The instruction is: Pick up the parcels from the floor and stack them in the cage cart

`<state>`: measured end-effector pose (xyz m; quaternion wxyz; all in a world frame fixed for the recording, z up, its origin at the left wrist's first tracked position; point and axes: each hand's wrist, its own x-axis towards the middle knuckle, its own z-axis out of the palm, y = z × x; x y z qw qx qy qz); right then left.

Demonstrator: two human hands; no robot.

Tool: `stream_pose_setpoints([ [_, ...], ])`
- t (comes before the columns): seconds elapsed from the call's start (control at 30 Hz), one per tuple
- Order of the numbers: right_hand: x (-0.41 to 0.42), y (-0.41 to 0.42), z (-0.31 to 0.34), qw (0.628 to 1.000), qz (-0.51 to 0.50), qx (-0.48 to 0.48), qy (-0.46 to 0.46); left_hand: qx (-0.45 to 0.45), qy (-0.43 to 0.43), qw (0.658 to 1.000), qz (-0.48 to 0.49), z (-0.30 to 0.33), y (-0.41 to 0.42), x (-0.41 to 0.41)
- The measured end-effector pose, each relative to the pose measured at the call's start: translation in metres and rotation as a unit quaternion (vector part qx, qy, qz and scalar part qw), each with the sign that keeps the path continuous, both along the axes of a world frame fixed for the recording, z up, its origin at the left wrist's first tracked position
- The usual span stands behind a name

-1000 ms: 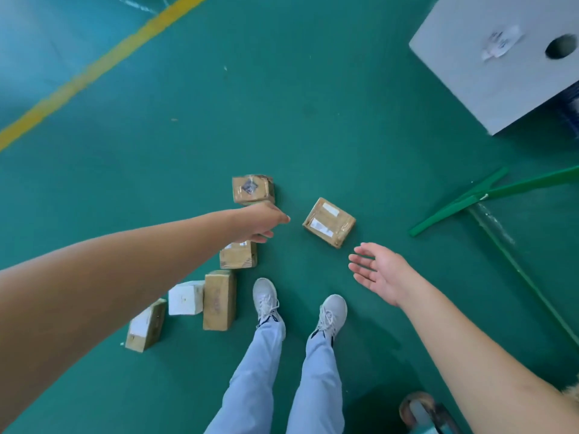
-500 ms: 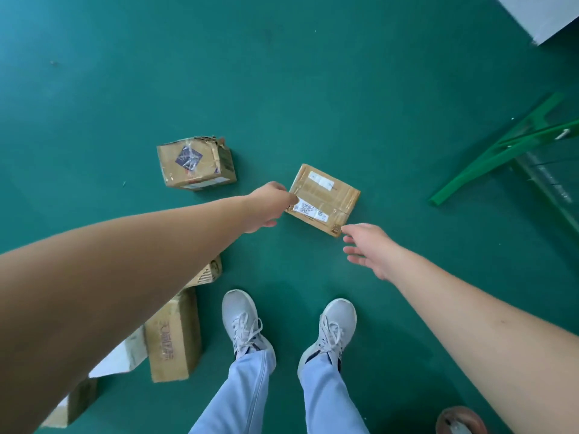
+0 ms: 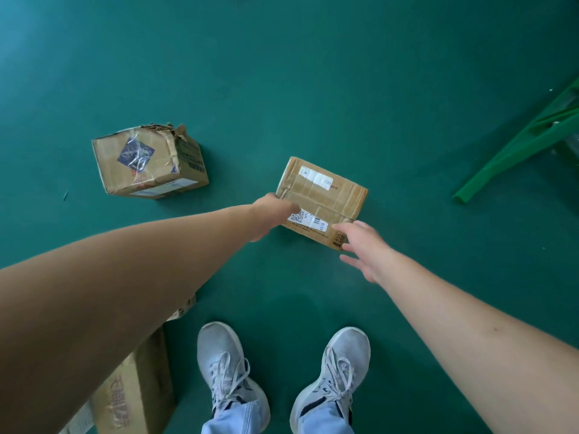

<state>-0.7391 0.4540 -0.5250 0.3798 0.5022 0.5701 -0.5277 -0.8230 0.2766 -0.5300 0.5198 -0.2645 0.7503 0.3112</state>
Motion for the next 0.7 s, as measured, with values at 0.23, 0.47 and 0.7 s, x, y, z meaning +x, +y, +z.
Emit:
stream_pose_setpoints([
  [0.23,0.001,0.018,0.056,0.999,-0.035,0.027,0.023,0.011,0.006,1.0,0.018,0.054,0.005,-0.009],
  [0.47,0.005,0.033,0.2,0.986,-0.151,0.018,0.063,0.048,0.033,0.998,-0.004,0.215,0.03,-0.023],
  [0.7,0.017,0.047,0.405,0.969,-0.218,0.031,0.116,0.073,0.062,0.995,-0.032,0.433,0.056,-0.024],
])
